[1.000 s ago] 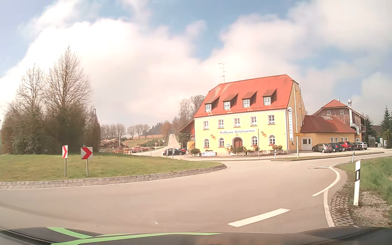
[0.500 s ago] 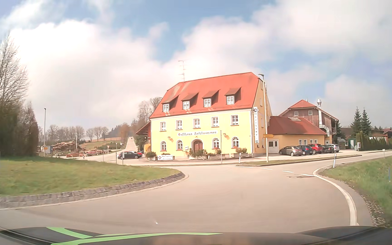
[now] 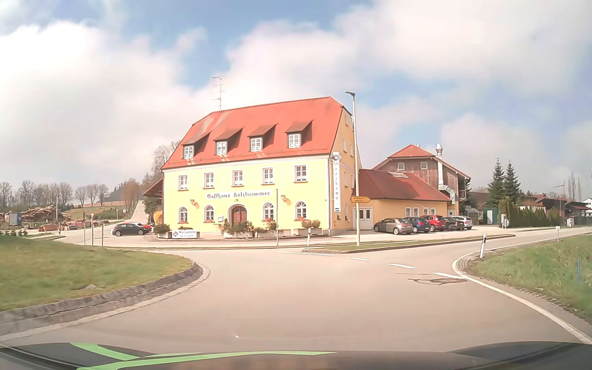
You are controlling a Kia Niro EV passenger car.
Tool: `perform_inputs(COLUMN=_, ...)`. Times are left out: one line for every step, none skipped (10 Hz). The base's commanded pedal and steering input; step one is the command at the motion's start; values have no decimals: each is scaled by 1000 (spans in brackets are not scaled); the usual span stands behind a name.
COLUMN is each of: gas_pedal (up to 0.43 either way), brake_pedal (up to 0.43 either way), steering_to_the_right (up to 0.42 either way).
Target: Follow the waypoints while adhering to traffic rules and regulations
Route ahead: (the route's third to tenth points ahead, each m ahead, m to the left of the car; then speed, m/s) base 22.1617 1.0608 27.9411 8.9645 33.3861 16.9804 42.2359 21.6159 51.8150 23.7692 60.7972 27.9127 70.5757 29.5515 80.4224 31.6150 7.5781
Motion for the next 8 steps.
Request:
perform_inputs(gas_pedal=110, brake_pedal=0, steering_to_the_right=71)
perform_inputs(gas_pedal=110, brake_pedal=0, steering_to_the_right=33)
perform_inputs(gas_pedal=118, brake_pedal=0, steering_to_the_right=-3)
perform_inputs(gas_pedal=118, brake_pedal=0, steering_to_the_right=-43)
perform_inputs(gas_pedal=118, brake_pedal=0, steering_to_the_right=-73)
perform_inputs(gas_pedal=138, brake_pedal=0, steering_to_the_right=-95)
perform_inputs(gas_pedal=138, brake_pedal=0, steering_to_the_right=-112)
perform_inputs(gas_pedal=138, brake_pedal=0, steering_to_the_right=-122)
